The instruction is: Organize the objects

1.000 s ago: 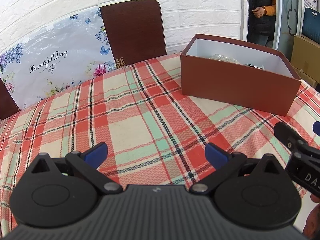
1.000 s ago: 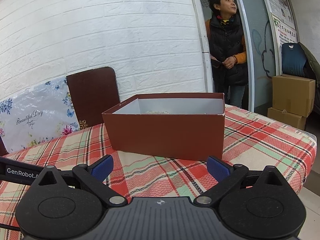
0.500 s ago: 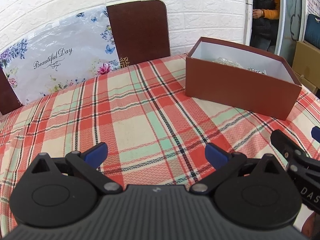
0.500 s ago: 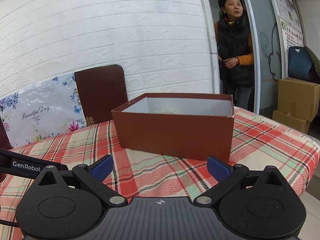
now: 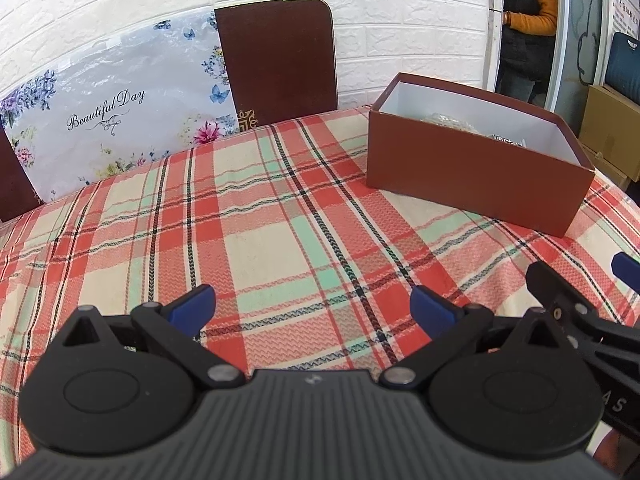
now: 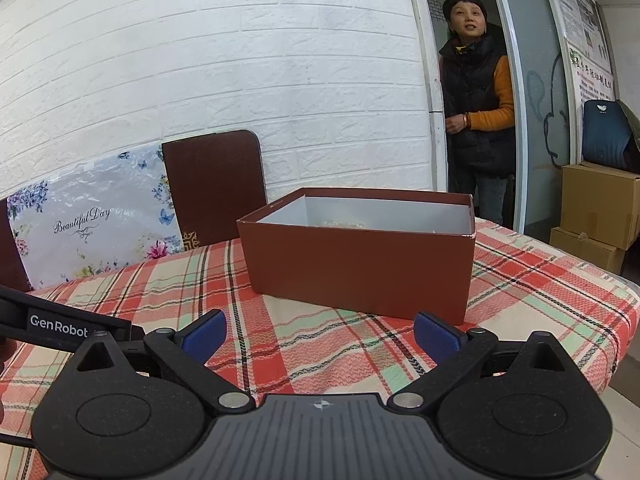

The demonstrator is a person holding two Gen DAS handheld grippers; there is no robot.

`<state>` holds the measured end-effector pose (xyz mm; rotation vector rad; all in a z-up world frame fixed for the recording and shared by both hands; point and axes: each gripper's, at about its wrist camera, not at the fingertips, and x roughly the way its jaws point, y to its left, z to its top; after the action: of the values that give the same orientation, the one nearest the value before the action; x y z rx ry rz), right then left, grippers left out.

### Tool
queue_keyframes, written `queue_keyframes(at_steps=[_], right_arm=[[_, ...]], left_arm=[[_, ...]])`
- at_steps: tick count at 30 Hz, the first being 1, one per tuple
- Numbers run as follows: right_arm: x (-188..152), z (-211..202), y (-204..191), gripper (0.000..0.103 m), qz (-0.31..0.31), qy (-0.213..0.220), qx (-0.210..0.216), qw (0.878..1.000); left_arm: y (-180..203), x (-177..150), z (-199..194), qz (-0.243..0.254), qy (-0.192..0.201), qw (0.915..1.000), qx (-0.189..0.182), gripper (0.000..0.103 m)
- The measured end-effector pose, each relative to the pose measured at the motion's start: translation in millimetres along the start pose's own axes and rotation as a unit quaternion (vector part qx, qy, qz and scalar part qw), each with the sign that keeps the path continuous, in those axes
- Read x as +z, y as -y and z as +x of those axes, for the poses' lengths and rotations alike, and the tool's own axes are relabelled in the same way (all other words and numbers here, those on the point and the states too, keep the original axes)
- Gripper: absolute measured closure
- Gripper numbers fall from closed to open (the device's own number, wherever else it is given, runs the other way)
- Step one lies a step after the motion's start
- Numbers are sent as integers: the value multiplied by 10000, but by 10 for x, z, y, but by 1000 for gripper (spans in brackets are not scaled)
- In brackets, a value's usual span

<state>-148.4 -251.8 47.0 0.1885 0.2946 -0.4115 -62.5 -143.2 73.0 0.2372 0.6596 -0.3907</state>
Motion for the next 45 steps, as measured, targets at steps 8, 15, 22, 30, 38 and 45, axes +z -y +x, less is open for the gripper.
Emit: queue_keyframes(at_steps=[8, 15, 22, 30, 38, 45], right_arm=[[-10, -2, -28, 4, -23, -2, -12, 10000], [-26, 3, -51, 4, -34, -24, -9, 10000], [-38, 12, -37, 4, -10, -48, -24, 10000], [-51, 43, -24, 4, 11, -76, -33, 10000], [-53, 75, -12, 4, 24, -97, -39, 9999], [-58, 92, 2, 4, 49, -82, -75, 9999]], left_arm=[[-11, -18, 17, 21, -27, 10000, 23, 0], [-9, -18, 34, 38, -48, 10000, 52, 0], [-6, -26, 47, 61, -74, 9999, 55, 0], [8, -17, 67, 81, -95, 9999, 60, 0], [15, 2, 107, 126, -139, 9998, 50, 0], [48, -1, 83, 191, 94, 9998, -13, 0]])
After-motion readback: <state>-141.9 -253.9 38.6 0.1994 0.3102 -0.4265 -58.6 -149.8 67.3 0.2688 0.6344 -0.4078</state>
